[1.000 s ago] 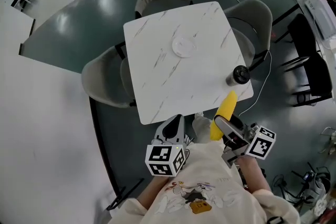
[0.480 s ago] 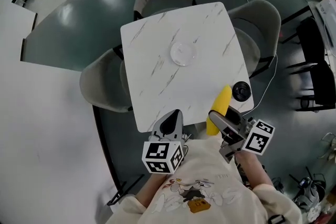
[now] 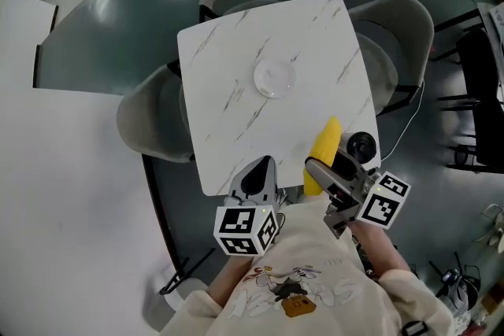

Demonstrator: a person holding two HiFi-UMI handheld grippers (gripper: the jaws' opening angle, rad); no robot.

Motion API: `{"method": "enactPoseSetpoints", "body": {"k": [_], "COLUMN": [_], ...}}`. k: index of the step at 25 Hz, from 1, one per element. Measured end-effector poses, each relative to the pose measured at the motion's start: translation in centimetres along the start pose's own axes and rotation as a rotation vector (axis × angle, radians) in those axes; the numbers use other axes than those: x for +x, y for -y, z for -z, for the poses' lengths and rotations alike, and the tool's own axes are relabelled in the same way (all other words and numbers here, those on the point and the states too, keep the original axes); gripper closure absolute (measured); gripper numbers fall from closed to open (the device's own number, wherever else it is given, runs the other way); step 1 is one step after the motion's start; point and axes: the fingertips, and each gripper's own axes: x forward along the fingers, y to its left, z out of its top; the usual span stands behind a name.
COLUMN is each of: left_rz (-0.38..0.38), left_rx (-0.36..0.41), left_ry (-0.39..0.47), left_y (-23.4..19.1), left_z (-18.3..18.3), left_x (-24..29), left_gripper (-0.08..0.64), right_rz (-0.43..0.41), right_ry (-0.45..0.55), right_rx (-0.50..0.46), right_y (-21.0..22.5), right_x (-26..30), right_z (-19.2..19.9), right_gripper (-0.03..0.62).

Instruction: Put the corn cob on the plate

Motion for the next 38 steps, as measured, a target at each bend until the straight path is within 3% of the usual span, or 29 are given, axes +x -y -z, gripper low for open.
{"method": "enactPoseSetpoints", "body": {"k": [23,38], "left_rz": [0.045,0.051], "left_rx": [-0.009,-0.011], "left_ry": [-0.032,-0.086], "left_y": [-5.6,-8.4], "left_z": [-1.8,-0.8], "left_x": [3.4,7.7], "left_gripper": [0.551,0.551], "right_rz": [0.201,0.251], "right_ry": [0.074,0.044], "right_rx": [-0.003,-0.008], "right_y": [4.5,7.2], "right_x": [4.5,8.2], "right_z": [-2.3,-2.3], "right_gripper": [0.333,0.333]}}
